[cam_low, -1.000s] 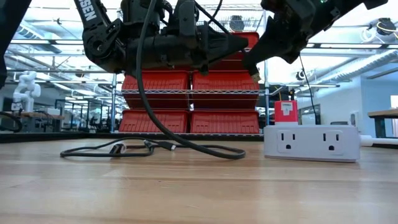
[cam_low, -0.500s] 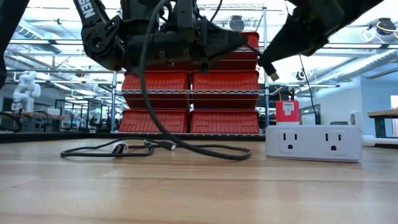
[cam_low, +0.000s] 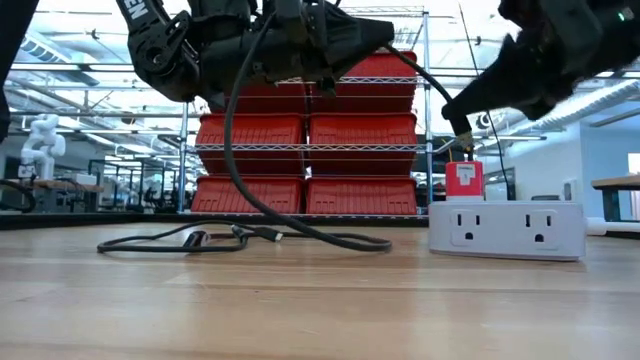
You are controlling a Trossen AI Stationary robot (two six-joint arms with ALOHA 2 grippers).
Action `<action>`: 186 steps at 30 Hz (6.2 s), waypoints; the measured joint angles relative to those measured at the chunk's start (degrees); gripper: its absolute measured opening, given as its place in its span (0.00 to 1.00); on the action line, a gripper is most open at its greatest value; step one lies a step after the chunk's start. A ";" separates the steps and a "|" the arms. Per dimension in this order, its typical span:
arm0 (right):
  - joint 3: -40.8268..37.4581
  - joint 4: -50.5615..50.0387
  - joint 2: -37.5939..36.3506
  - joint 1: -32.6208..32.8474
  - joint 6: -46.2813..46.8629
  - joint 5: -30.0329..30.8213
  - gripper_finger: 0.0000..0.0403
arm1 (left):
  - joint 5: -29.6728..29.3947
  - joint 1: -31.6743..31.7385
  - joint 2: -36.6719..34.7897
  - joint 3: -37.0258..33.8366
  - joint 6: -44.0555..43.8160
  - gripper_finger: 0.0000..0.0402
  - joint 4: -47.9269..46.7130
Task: Insert USB
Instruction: Insert the top black USB cable into the red charger adapter, then move the right white outlet extension to the middle right of the table
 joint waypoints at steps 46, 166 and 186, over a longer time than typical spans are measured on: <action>-8.40 25.61 8.68 2.71 -4.95 5.10 0.00 | -0.01 -0.13 0.00 0.04 -0.42 0.13 -0.08; -8.44 0.35 8.79 14.39 20.47 19.03 0.00 | -13.29 -7.47 23.37 27.28 10.21 0.02 -36.50; -8.64 1.23 8.96 12.88 21.46 15.48 0.19 | -13.23 -7.48 23.41 27.23 10.21 0.02 -36.59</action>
